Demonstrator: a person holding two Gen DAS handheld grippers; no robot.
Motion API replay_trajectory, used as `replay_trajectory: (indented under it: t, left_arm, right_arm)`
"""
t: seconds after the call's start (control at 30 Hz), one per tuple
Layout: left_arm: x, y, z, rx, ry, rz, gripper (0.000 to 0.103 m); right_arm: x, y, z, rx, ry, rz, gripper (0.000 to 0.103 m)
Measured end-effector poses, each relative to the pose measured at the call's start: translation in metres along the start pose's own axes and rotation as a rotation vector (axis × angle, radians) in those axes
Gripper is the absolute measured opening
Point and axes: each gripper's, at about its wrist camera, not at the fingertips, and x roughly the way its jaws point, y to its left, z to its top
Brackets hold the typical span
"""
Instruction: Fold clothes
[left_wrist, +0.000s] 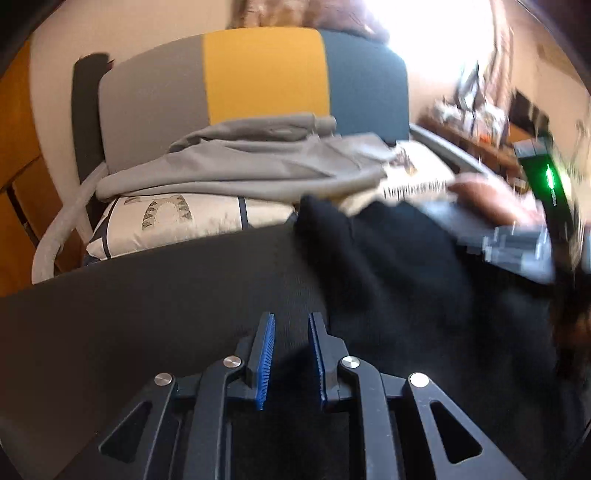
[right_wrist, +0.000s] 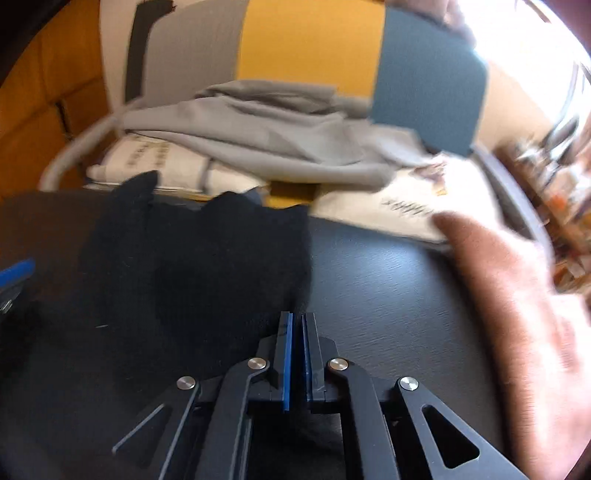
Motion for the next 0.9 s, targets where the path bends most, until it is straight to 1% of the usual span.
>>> replay_trajectory:
  t: [0.07,0.1,0.13,0.17,0.2,0.23,0.27,0.3,0.33,0.37,0.43,0.47,0.53,0.63,0.67,0.73,0.8,0.83,0.9]
  left_arm:
    - [0.005,-0.002,-0.006,0.025,0.018,0.023,0.021]
    - [0.007,-0.002,-0.009,0.038,0.028,0.035,0.026]
    - [0.009,-0.003,-0.013,0.051,0.037,0.046,0.026]
    - [0.012,-0.004,-0.016,0.063,0.046,0.058,0.029]
    - [0.014,0.0,-0.012,0.038,0.049,0.076,0.031]
    - [0.017,0.005,-0.009,0.011,0.059,0.097,0.033]
    - [0.018,0.008,-0.009,-0.009,0.066,0.104,0.033]
    - [0.018,0.011,-0.008,-0.028,0.073,0.111,0.033]
    - [0.017,0.011,-0.01,-0.024,0.081,0.136,0.033]
    - [0.015,0.01,-0.012,-0.019,0.088,0.162,0.033]
    - [0.008,0.01,-0.02,-0.026,0.103,0.18,0.033]
    - [0.005,0.013,-0.022,-0.044,0.112,0.167,0.03]
    - [0.0,0.026,-0.021,-0.135,0.134,0.084,0.029]
    - [-0.001,0.042,-0.008,-0.268,0.094,-0.089,0.029]
    - [0.001,0.04,-0.001,-0.263,0.075,-0.115,0.029]
    - [0.01,0.027,0.014,-0.215,0.072,-0.137,0.029]
    - [0.019,0.015,0.029,-0.165,0.069,-0.158,0.029]
    - [0.026,0.006,0.035,-0.134,0.068,-0.149,0.029]
    - [0.039,-0.012,0.048,-0.071,0.068,-0.129,0.029]
  right_arm:
    - [0.008,-0.009,-0.002,0.039,0.004,-0.028,0.005]
    - [0.01,-0.014,-0.001,0.056,-0.002,-0.031,0.007]
    - [0.012,-0.016,-0.001,0.059,-0.006,-0.045,0.016]
    - [0.013,-0.016,-0.001,0.045,-0.008,-0.08,0.024]
    - [0.014,-0.017,0.0,0.03,-0.012,-0.127,0.041]
    - [0.015,-0.018,0.0,0.023,-0.011,-0.164,0.055]
    - [0.016,-0.024,0.001,0.037,0.001,-0.178,0.062]
    - [0.017,-0.032,0.002,0.068,0.023,-0.18,0.072]
    - [0.018,-0.04,0.004,0.099,0.046,-0.182,0.075]
    - [0.017,-0.048,0.004,0.137,0.056,-0.153,0.075]
    - [0.009,-0.062,0.003,0.234,0.044,-0.012,0.074]
    - [0.005,-0.07,0.002,0.282,0.039,0.058,0.073]
    - [-0.002,-0.082,0.002,0.363,0.023,0.184,0.072]
    - [-0.004,-0.084,0.014,0.392,-0.017,0.275,0.072]
    - [-0.001,-0.081,0.018,0.38,-0.017,0.28,0.072]
    - [0.007,-0.074,0.028,0.347,-0.014,0.279,0.072]
    - [0.018,-0.062,0.037,0.283,-0.002,0.237,0.07]
    - [0.024,-0.057,0.04,0.256,0.008,0.217,0.067]
    - [0.034,-0.047,0.044,0.199,0.026,0.173,0.065]
